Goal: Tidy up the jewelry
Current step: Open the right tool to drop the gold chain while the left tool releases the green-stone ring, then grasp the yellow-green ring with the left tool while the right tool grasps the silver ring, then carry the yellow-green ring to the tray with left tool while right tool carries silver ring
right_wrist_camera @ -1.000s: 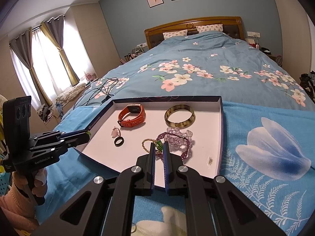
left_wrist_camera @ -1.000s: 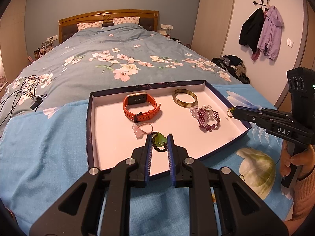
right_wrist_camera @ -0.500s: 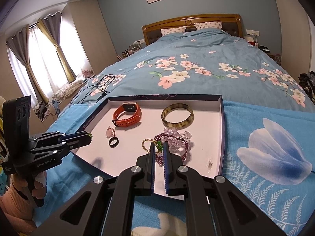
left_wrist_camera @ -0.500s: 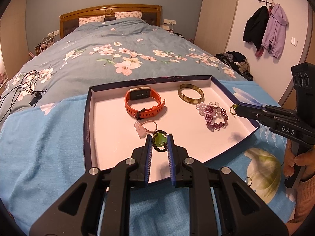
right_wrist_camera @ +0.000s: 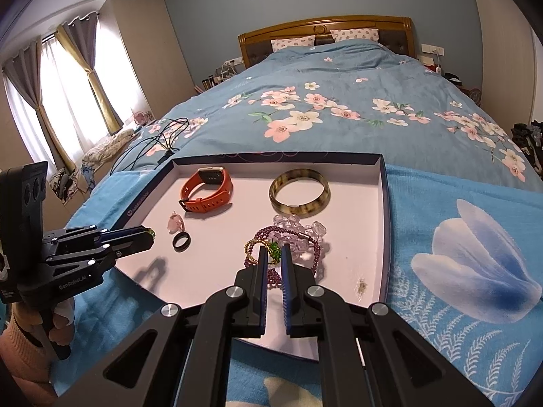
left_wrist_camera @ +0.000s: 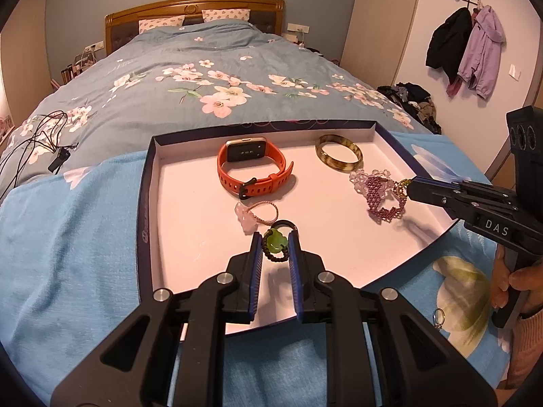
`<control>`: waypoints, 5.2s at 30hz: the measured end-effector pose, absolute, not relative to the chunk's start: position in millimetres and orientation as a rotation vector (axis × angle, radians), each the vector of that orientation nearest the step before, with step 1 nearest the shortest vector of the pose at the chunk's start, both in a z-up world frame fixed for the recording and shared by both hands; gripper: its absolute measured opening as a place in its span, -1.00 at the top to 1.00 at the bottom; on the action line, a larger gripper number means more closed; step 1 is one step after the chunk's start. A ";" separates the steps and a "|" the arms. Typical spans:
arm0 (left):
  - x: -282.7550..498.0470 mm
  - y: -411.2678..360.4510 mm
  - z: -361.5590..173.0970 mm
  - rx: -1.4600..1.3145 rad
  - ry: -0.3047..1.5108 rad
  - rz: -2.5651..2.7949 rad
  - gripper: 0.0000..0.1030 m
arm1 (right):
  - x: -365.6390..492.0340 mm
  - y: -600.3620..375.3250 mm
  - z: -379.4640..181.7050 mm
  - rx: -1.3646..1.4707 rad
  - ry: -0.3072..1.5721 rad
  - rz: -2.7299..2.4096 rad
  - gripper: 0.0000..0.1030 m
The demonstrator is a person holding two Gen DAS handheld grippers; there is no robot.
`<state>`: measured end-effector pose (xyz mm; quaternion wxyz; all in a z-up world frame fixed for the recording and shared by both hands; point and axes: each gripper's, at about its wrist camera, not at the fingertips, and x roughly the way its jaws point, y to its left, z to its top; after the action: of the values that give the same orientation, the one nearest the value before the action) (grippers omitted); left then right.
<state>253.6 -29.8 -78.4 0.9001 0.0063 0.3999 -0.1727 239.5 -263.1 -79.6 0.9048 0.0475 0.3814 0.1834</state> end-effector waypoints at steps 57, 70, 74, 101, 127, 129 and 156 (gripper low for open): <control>132.4 -52.3 -72.8 0.133 0.747 -0.549 0.13 | 131.8 -242.6 -97.2 -0.037 0.878 0.476 0.21; 135.6 -59.0 -79.7 0.137 0.775 -0.570 0.12 | 132.0 -239.5 -102.0 -0.087 0.907 0.440 0.67; 136.7 -61.8 -81.4 0.135 0.784 -0.589 0.12 | 131.9 -240.6 -101.9 -0.088 0.908 0.441 0.80; 157.4 -83.5 -101.5 0.131 0.906 -0.621 0.59 | 127.3 -249.7 -97.4 -0.046 0.884 0.435 0.93; 145.6 -64.1 -73.8 0.086 0.811 -0.568 0.64 | 119.1 -257.4 -69.3 0.020 0.736 0.462 0.93; 144.5 -62.3 -71.2 0.086 0.802 -0.564 0.64 | 118.8 -258.0 -68.2 0.027 0.731 0.461 0.93; 142.8 -42.1 -28.6 0.046 0.680 -0.511 0.64 | 131.1 -259.5 -43.1 0.087 0.619 0.479 0.93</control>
<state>142.8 -42.1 -28.6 0.9107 0.0225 0.3297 -0.2478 131.1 -259.5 -43.1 0.9235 0.0424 0.3015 0.2332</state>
